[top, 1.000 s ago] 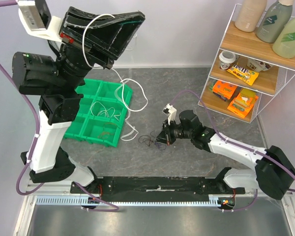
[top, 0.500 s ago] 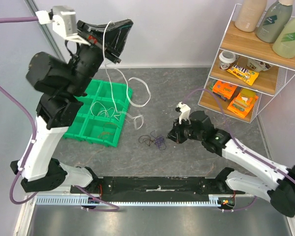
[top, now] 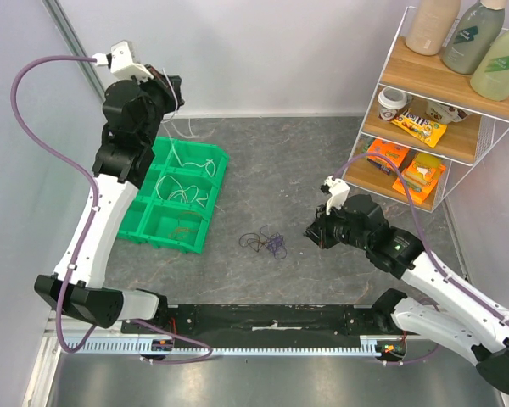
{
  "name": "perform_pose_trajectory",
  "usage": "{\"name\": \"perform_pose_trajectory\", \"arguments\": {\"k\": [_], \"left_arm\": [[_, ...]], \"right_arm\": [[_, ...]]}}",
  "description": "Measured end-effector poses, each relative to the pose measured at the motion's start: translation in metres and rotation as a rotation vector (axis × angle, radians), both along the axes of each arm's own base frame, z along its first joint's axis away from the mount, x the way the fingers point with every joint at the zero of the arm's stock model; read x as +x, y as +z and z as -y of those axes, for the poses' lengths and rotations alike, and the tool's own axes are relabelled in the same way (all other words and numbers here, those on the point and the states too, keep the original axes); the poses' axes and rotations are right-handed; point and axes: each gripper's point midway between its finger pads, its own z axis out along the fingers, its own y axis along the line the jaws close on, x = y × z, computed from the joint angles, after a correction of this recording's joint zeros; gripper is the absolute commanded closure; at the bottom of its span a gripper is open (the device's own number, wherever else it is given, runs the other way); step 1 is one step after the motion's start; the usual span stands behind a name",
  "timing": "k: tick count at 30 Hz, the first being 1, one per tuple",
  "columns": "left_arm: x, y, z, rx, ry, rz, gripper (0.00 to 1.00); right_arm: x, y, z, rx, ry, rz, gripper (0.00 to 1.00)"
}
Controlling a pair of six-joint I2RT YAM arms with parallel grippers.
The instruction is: Untangle the cables
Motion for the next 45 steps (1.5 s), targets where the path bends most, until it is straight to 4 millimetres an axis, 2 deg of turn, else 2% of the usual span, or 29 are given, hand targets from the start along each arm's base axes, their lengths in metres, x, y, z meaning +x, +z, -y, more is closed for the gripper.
{"name": "perform_pose_trajectory", "arguments": {"k": [5, 10, 15, 18, 23, 29, 31, 35, 37, 39, 45], "left_arm": [[0.013, -0.033, -0.021, -0.05, 0.052, -0.079, 0.98], [0.017, -0.039, -0.037, -0.081, 0.087, -0.098, 0.98], [0.019, -0.039, -0.045, -0.083, 0.103, -0.098, 0.98], [0.021, -0.05, -0.049, -0.079, 0.11, -0.115, 0.98], [0.027, -0.094, -0.061, -0.063, 0.131, -0.205, 0.98], [0.029, -0.125, -0.064, -0.04, 0.119, -0.27, 0.98], [0.023, -0.149, -0.062, -0.036, 0.106, -0.311, 0.98], [-0.003, -0.222, -0.063, -0.016, 0.1, -0.463, 0.98], [-0.011, -0.249, -0.063, -0.007, 0.098, -0.527, 0.98], [-0.015, -0.266, -0.063, 0.0, 0.097, -0.578, 0.98], [-0.009, -0.301, -0.057, 0.004, 0.074, -0.654, 0.98]], "right_arm": [[-0.001, 0.003, 0.009, -0.015, -0.024, 0.02, 0.88], [-0.002, 0.004, 0.013, -0.019, -0.037, 0.026, 0.88], [-0.001, 0.003, 0.015, -0.025, -0.045, 0.023, 0.88], [-0.001, 0.003, 0.015, -0.026, -0.045, 0.023, 0.88], [-0.001, 0.003, 0.015, -0.026, -0.046, 0.022, 0.88], [-0.002, 0.002, 0.016, -0.028, -0.047, 0.017, 0.88], [-0.002, 0.002, 0.016, -0.027, -0.049, 0.017, 0.88], [-0.002, 0.003, 0.017, -0.026, -0.057, 0.018, 0.88], [-0.002, 0.003, 0.017, -0.026, -0.058, 0.017, 0.88], [-0.002, 0.003, 0.017, -0.025, -0.059, 0.016, 0.88], [-0.002, 0.003, 0.017, -0.017, -0.064, 0.008, 0.88]]}}
